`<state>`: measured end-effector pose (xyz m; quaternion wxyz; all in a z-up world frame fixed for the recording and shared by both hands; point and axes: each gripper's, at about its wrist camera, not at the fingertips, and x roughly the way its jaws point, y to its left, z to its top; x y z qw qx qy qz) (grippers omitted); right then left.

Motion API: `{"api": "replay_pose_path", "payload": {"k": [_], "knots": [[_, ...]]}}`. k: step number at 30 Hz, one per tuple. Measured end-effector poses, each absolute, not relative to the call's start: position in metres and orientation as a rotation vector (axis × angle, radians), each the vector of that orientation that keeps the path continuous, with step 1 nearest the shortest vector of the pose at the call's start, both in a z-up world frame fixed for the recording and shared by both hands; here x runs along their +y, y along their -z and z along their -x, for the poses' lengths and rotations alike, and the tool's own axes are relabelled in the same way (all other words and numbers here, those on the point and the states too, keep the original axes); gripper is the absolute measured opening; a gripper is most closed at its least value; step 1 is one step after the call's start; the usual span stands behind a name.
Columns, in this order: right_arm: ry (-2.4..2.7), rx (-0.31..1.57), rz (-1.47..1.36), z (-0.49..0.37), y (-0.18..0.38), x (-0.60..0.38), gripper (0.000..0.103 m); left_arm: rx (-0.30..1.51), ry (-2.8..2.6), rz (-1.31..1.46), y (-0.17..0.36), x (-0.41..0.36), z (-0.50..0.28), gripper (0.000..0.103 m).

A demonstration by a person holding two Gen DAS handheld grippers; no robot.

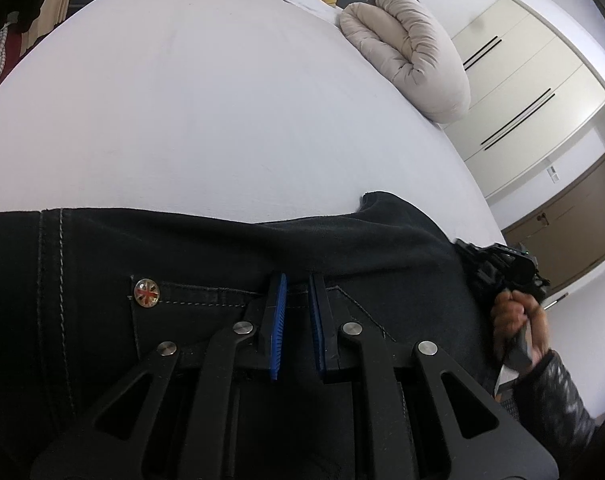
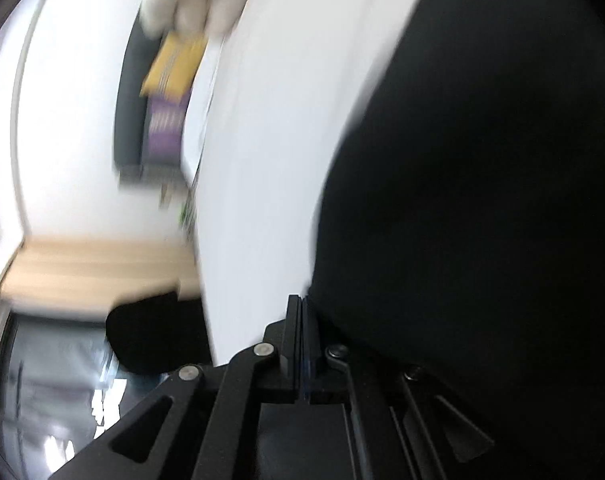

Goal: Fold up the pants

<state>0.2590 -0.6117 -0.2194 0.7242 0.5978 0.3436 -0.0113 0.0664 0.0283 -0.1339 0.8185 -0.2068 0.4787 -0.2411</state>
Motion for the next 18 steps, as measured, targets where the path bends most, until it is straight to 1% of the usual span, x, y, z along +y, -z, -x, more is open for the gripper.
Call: {"api": "replay_pose_path", "payload": {"k": [5,7,9,10,13,14,15,16,17,18], "knots": [[0.290,0.641,-1.290,-0.229,0.201,-0.731,0.000,1.020,0.509,0.439,0.131,0.027,-0.082,0.012],[0.397,0.602,-1.315,-0.205,0.193,-0.769,0.000,1.020,0.507,0.437,0.129,0.027,-0.082,0.012],[0.480,0.554,-1.298,-0.178,0.171,-0.789,0.000,1.018,0.505,0.436,0.129,0.026,-0.083,0.012],[0.487,0.543,-1.272,-0.165,0.160,-0.785,0.008,1.016,0.504,0.440,0.129,0.026,-0.083,0.012],[0.278,0.513,-1.294,-0.152,0.141,-0.753,0.009,1.019,0.495,0.444,0.127,0.024,-0.084,0.012],[0.196,0.508,-1.301,-0.149,0.136,-0.730,0.014,1.021,0.484,0.433,0.124,0.023,-0.083,0.012],[0.114,0.528,-1.296,-0.148,0.134,-0.705,0.019,1.023,0.463,0.411,0.117,0.019,-0.081,0.012],[0.032,0.570,-1.285,-0.152,0.135,-0.675,0.028,1.018,0.452,0.389,0.108,0.014,-0.079,0.012],[-0.013,0.615,-1.275,-0.164,0.141,-0.636,0.031,1.005,0.480,0.394,0.099,0.007,-0.074,0.012],[-0.072,0.684,-1.262,-0.180,0.144,-0.600,0.031,1.001,0.506,0.395,0.094,0.001,-0.071,0.012]]}}
